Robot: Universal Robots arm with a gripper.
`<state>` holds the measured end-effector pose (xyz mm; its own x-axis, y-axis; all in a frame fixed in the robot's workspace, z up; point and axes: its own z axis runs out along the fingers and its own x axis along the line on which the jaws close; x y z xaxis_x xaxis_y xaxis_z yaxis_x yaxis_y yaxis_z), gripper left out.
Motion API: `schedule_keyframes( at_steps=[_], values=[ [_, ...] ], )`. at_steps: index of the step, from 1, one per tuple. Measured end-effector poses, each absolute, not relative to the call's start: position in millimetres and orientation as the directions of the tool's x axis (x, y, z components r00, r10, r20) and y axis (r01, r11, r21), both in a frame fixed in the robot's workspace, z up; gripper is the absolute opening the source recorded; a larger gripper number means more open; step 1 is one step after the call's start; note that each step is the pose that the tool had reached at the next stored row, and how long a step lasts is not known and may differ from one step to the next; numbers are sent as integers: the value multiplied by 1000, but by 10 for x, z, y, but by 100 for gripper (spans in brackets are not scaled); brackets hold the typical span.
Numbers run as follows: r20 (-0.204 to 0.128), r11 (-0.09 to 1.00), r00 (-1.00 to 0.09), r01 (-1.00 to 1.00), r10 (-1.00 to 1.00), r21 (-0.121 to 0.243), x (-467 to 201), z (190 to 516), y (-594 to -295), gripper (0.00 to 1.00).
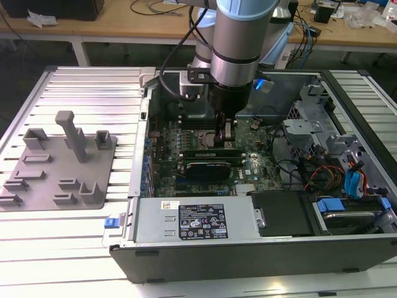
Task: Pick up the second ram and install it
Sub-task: 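Insert the second ram into the second slot, then press down the second ram until it locks into place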
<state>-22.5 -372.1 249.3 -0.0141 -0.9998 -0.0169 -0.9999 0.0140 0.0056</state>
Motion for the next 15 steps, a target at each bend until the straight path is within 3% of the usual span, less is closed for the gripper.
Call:
schedule_keyframes(
  at_steps=[15],
  values=[
    [-22, 14, -14, -1000, -1000, 6, -209, 2493, -3722, 8]
  ],
)
